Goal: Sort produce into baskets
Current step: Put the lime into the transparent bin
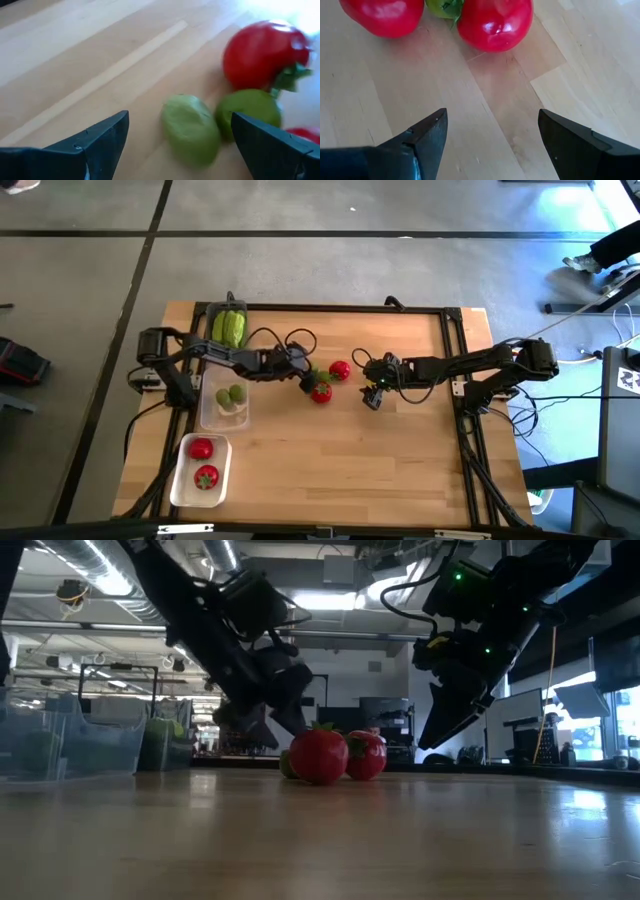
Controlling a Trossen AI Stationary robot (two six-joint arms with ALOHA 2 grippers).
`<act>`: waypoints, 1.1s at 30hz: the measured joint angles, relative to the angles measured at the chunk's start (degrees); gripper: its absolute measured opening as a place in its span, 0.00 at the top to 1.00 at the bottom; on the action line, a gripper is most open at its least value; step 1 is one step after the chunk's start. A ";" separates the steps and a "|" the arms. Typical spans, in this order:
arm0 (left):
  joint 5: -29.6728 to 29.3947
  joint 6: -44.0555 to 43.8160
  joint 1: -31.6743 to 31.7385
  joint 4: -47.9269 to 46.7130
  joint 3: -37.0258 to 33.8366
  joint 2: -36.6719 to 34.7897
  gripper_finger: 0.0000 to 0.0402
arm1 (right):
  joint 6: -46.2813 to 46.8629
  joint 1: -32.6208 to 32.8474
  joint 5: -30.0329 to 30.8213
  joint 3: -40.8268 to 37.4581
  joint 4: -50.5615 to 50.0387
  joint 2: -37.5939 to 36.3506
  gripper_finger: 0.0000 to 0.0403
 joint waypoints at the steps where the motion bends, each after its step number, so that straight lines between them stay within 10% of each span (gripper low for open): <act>1: 0.00 0.15 0.28 0.35 0.00 0.42 0.14 | 0.00 0.00 -0.01 -0.02 0.01 0.00 0.28; 12: 3.87 0.78 0.89 1.56 0.00 4.15 0.16 | 0.00 0.00 0.50 -0.04 -0.01 0.00 0.28; 33: 4.33 10.08 -0.01 2.18 0.00 4.30 0.64 | 0.00 0.00 0.87 -0.04 -0.27 0.00 0.28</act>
